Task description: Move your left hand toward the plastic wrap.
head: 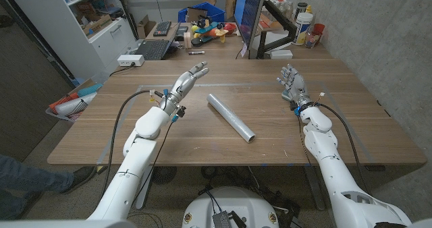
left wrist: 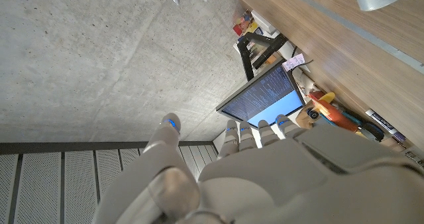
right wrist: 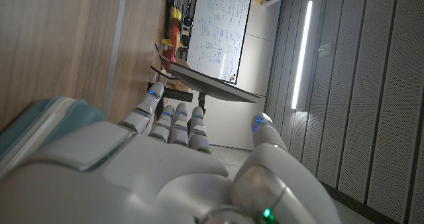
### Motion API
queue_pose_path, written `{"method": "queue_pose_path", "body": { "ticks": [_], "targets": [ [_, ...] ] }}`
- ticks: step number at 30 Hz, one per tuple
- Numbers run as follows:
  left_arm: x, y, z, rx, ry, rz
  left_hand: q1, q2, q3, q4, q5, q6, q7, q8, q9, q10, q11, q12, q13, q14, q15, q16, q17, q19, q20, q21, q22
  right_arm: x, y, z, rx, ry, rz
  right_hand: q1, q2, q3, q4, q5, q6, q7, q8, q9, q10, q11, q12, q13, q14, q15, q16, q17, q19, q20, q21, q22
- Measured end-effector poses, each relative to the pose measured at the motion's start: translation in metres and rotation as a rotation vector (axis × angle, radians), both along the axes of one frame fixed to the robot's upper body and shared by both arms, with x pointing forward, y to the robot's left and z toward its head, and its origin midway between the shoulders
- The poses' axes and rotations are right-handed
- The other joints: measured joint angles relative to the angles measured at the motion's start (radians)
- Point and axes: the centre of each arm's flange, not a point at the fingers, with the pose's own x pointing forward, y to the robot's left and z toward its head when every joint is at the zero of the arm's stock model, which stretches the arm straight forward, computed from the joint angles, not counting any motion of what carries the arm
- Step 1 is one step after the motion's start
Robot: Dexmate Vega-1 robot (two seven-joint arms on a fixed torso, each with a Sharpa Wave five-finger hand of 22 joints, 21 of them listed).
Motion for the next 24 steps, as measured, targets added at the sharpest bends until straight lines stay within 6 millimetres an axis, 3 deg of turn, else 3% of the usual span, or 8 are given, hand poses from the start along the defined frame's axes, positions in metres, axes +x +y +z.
{"method": "queue_pose_path", "body": {
  "ticks": [24],
  "targets": [
    [-0.002,-0.015,-0.001,0.083,-0.014,0.006,0.013,0.013,0.008,-0.008,0.0,0.011,0.0,0.007,0.0,0.009,-0.009,0.001,0.0,0.004,-0.004,0.0,0.0,0.001,0.009,-0.007,0.0,-0.002,-0.003,0.002,0.0,-0.006,-0.022,0.0,0.0,-0.004,-0.004,0.0,0.0,0.0,0.0,0.0,0.0,0.0,0.0,0.0,0.0,0.0,0.0,-0.005,0.004,-0.004,-0.011,0.0]
  ]
}}
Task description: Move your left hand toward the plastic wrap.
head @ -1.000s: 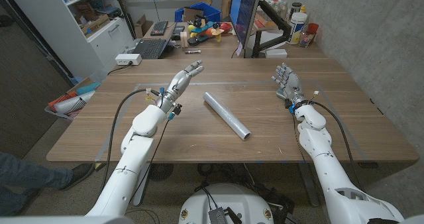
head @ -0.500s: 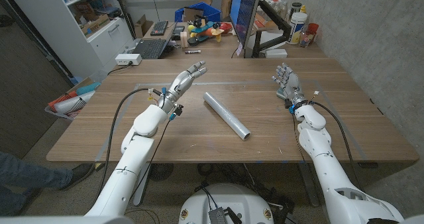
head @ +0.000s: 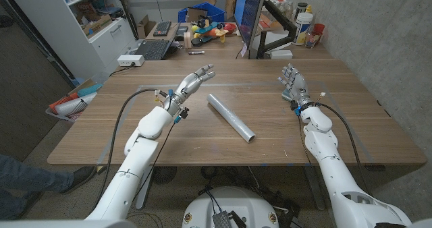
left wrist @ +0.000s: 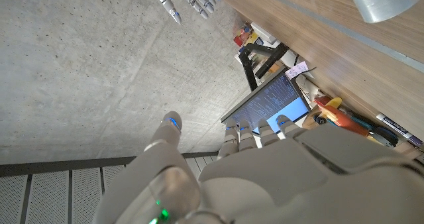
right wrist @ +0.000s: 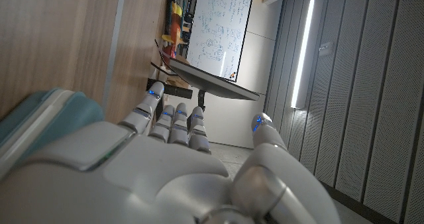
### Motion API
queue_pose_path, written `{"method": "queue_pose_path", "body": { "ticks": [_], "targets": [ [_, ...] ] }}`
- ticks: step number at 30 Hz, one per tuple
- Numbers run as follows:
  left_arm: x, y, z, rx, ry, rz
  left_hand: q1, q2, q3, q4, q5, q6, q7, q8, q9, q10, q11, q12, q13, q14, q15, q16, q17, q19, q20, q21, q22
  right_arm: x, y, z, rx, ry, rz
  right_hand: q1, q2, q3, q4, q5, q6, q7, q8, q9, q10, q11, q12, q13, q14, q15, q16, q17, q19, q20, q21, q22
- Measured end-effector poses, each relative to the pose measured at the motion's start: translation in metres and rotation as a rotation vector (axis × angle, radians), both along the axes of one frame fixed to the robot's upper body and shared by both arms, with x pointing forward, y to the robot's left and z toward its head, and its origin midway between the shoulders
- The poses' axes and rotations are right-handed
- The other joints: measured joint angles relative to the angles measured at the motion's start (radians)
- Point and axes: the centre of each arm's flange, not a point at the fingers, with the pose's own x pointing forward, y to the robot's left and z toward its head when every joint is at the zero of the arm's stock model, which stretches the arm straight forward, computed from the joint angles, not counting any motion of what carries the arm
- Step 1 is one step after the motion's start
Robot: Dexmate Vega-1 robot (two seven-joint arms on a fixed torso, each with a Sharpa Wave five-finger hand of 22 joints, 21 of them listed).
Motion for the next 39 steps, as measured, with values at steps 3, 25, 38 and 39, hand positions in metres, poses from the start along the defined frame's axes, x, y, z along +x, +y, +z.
{"method": "queue_pose_path", "body": {
  "ticks": [3,25,38,39],
  "targets": [
    [0.0,-0.002,-0.001,0.011,0.003,0.001,0.0,0.0,0.004,-0.004,0.0,0.002,-0.002,0.0,0.0,0.0,0.0,0.0,0.0,0.0,0.0,0.0,0.0,0.0,0.0,0.0,0.0,0.0,0.0,0.0,0.0,-0.001,-0.002,0.0,0.0,0.0,0.0,0.0,0.0,0.0,0.0,0.0,0.0,0.0,0.0,0.0,0.0,0.0,0.0,0.0,0.0,0.0,0.0,0.0],
    [-0.006,-0.018,-0.006,0.126,-0.02,0.04,0.027,0.01,0.012,-0.012,0.0,0.004,-0.004,0.0,0.0,0.007,0.0,0.0,0.0,0.0,0.0,0.0,0.0,0.0,0.01,-0.008,0.005,0.001,-0.003,0.0,-0.003,-0.003,-0.017,-0.003,0.013,-0.004,0.004,0.004,0.0,0.0,0.0,0.0,0.0,0.0,0.0,0.0,0.0,0.0,0.0,-0.005,0.004,0.003,-0.008,0.0],
    [-0.012,-0.022,-0.009,0.177,-0.046,0.078,0.032,0.013,0.012,-0.012,0.0,0.007,-0.007,0.0,0.0,0.007,0.0,0.004,0.0,0.0,0.0,0.0,0.0,-0.003,0.014,-0.014,0.005,0.002,-0.002,0.0,-0.003,-0.004,-0.016,-0.003,0.013,-0.008,0.0,0.004,0.0,0.0,0.0,0.0,0.0,0.0,0.0,0.0,0.0,0.0,0.0,-0.006,0.007,0.0,-0.015,0.0],
    [-0.013,-0.023,-0.009,0.183,-0.05,0.081,0.034,0.011,0.012,-0.012,0.0,0.007,-0.007,0.0,0.0,0.007,0.0,0.004,0.0,0.0,0.0,0.0,0.0,-0.003,0.014,-0.014,0.005,0.002,-0.002,0.0,-0.004,-0.004,-0.016,-0.003,0.013,-0.008,0.0,0.004,0.0,0.0,0.0,0.0,0.0,0.0,0.0,0.0,0.0,0.0,0.0,-0.008,0.007,0.0,-0.015,0.0]
  ]
}}
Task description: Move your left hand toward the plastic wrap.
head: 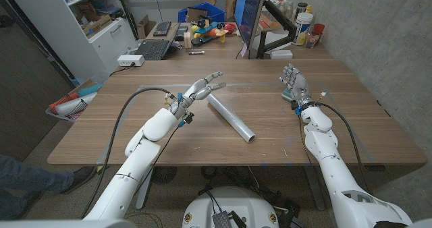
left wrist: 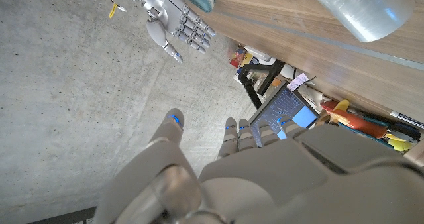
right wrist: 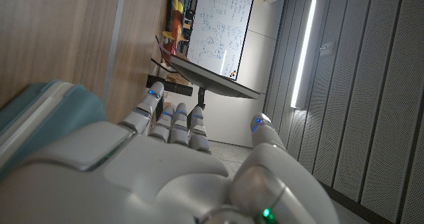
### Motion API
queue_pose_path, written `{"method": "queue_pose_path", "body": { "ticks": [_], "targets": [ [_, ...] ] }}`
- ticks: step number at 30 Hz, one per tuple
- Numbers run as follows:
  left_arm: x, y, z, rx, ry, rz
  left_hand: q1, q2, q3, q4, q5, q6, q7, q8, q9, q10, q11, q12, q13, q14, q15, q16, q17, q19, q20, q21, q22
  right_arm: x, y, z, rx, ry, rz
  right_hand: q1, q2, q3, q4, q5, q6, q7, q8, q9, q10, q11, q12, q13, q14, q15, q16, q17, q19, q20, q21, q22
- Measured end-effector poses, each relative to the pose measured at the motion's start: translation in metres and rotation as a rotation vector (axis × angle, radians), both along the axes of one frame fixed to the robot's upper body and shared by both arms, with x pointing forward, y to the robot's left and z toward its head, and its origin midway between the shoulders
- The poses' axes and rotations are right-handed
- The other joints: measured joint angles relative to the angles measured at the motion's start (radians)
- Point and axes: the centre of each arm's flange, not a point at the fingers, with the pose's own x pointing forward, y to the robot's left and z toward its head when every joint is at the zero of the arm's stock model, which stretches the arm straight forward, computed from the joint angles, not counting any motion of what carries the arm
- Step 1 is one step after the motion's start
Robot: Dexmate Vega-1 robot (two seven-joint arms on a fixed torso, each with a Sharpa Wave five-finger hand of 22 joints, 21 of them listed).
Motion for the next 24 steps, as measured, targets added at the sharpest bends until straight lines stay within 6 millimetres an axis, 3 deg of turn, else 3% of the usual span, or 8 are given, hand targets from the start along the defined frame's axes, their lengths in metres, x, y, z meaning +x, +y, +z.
{"method": "queue_pose_path", "body": {
  "ticks": [24],
  "targets": [
    [-0.0046,-0.0098,-0.0035,0.1,-0.059,0.074,0.01,-0.002,0.003,-0.003,0.0,0.0,0.0,0.0,0.0,0.0,0.0,0.0,0.0,0.0,0.0,0.0,0.0,0.004,0.004,-0.008,0.0,-0.001,-0.0018,-0.0039,0.01,0.001,-0.004,0.0,0.0,-0.004,0.004,0.0,0.005,-0.005,0.0,0.0,0.0,0.0,0.0,0.0,0.0,0.0,0.0,-0.001,0.004,0.004,-0.008,0.0]
  ]
}}
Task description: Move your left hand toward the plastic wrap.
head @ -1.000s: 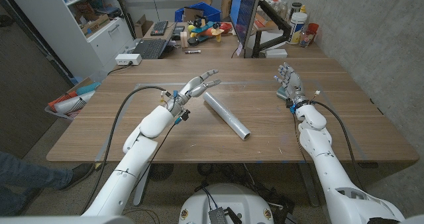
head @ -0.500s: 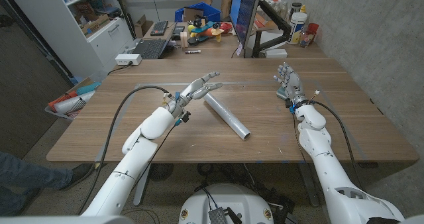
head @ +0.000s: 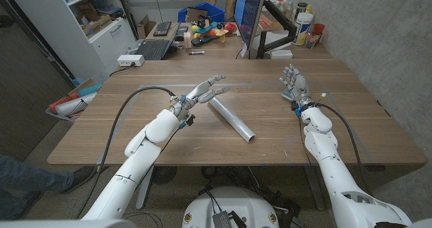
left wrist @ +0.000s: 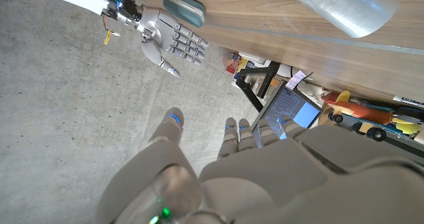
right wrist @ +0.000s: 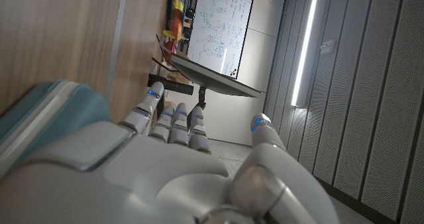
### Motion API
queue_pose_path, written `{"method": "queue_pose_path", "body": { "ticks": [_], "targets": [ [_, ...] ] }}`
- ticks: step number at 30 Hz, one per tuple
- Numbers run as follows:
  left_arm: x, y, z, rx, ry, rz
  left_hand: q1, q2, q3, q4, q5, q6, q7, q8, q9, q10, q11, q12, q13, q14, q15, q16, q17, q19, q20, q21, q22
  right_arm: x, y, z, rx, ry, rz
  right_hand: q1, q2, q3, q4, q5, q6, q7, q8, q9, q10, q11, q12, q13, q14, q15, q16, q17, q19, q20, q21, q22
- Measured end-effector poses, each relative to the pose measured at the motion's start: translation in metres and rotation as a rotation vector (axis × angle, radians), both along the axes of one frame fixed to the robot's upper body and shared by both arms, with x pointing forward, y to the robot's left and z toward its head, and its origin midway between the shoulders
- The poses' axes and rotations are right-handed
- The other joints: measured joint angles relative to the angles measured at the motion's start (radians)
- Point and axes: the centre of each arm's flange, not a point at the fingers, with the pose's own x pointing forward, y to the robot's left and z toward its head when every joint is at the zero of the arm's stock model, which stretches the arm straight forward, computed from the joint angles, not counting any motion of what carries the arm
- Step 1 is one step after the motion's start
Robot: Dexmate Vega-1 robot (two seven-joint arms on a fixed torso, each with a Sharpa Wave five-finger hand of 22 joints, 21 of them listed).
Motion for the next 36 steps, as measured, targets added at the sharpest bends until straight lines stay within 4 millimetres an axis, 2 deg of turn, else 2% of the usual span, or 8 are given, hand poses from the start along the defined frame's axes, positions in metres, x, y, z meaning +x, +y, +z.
{"method": "queue_pose_path", "body": {
  "ticks": [23,25,36],
  "targets": [
    [0.0,-0.009,-0.002,0.065,-0.045,0.046,0.005,-0.005,0.0,0.0,0.0,0.005,-0.005,0.0,0.0,0.0,0.0,0.0,0.0,0.0,0.0,0.0,0.0,-0.006,0.005,0.0,0.0,-0.003,-0.004,-0.002,-0.002,0.003,-0.01,0.0,0.0,-0.004,-0.004,0.0,0.0,0.0,0.0,0.0,0.0,0.0,0.0,0.0,0.0,0.0,0.0,-0.005,0.0,0.0,-0.014,0.005],
    [0.001,-0.009,-0.002,0.075,-0.05,0.053,0.005,-0.005,0.0,0.0,0.0,0.006,-0.005,0.0,0.0,0.008,-0.007,0.002,0.0,0.0,0.0,0.0,0.0,-0.006,0.005,0.0,0.0,-0.003,-0.004,-0.002,-0.003,0.004,-0.011,0.0,0.0,-0.004,-0.004,0.0,0.0,0.0,0.0,0.0,0.0,0.0,0.0,0.0,0.0,0.0,0.0,-0.005,0.0,0.0,-0.014,0.005],
    [0.003,-0.012,-0.004,0.106,-0.063,0.07,0.009,-0.009,0.0,0.0,0.0,0.022,-0.007,0.001,0.0,0.037,-0.012,0.012,0.005,0.0,0.0,0.0,0.0,-0.006,0.005,0.0,0.0,-0.002,-0.004,-0.004,-0.005,0.009,-0.014,0.0,0.0,-0.004,-0.004,0.0,0.0,0.0,0.0,0.0,0.0,0.0,0.0,0.0,0.0,0.0,0.0,-0.005,0.0,0.0,-0.021,0.005]
  ]
}}
